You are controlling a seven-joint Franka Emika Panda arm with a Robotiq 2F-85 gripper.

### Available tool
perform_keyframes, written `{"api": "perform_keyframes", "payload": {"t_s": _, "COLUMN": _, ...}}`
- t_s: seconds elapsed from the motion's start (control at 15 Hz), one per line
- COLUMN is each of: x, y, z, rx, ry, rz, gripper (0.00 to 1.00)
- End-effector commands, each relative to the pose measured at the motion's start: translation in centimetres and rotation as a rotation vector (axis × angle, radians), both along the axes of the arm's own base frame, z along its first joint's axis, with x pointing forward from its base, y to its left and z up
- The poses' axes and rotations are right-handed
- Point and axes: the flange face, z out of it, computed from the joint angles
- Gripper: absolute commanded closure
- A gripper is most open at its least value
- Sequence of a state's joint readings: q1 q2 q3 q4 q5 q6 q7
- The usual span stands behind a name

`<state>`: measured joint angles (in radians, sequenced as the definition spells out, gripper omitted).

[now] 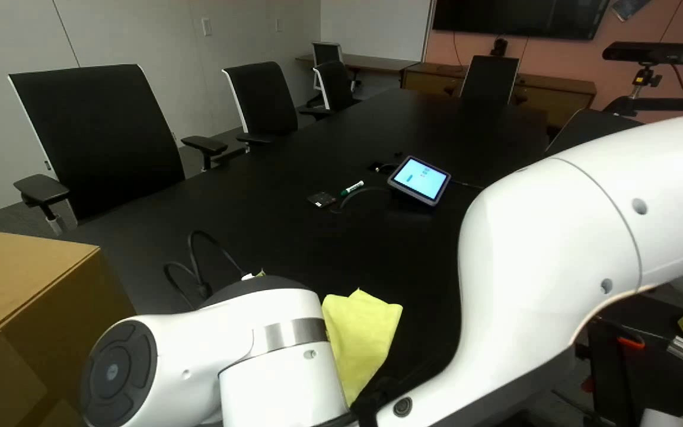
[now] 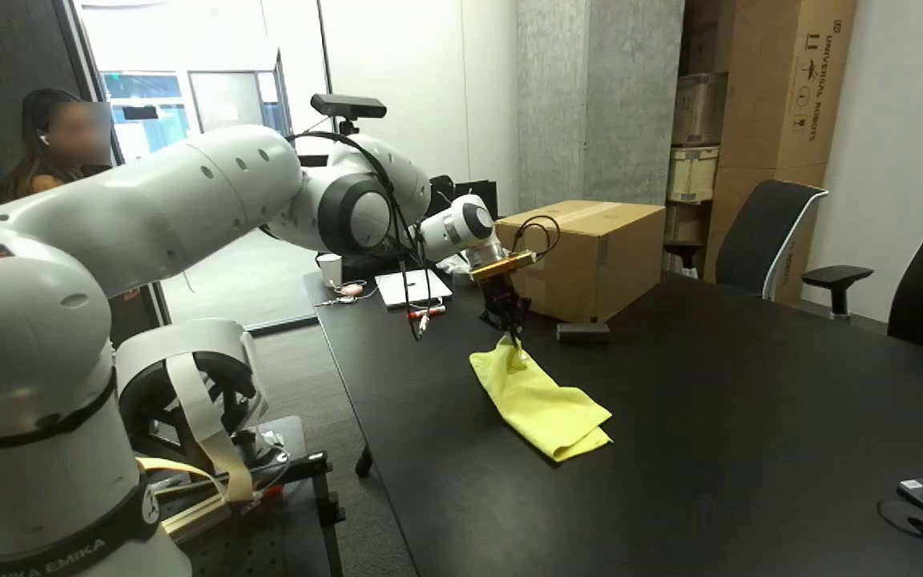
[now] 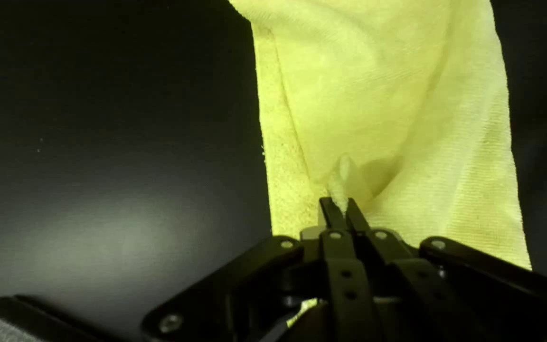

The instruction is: Fold the yellow cloth

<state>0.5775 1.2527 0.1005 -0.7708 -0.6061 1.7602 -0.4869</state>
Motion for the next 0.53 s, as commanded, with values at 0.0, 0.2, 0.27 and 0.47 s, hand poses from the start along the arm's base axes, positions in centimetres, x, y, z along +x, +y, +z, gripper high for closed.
{"api": "perform_keyframes", "payload": {"t_s": 0.0, "x": 1.7, "y": -2.1, "z": 0.2, "rx": 0.011, "ry": 0.03, "rz": -0.057, "gripper": 0.71}}
{"api": "perform_keyframes", "payload": {"t_s": 0.2, "x": 2.5, "y": -3.4, "z": 1.1, "rx": 0.058, "ry": 0.055, "rz": -0.099, "gripper": 0.6}}
{"api": "perform_keyframes", "payload": {"t_s": 0.27, "x": 2.7, "y": -3.5, "z": 1.7, "rx": 0.078, "ry": 0.061, "rz": -0.109, "gripper": 0.51}}
{"api": "perform_keyframes", "payload": {"t_s": 0.47, "x": 3.9, "y": -4.9, "z": 3.4, "rx": 0.117, "ry": 0.047, "rz": -0.15, "gripper": 0.28}}
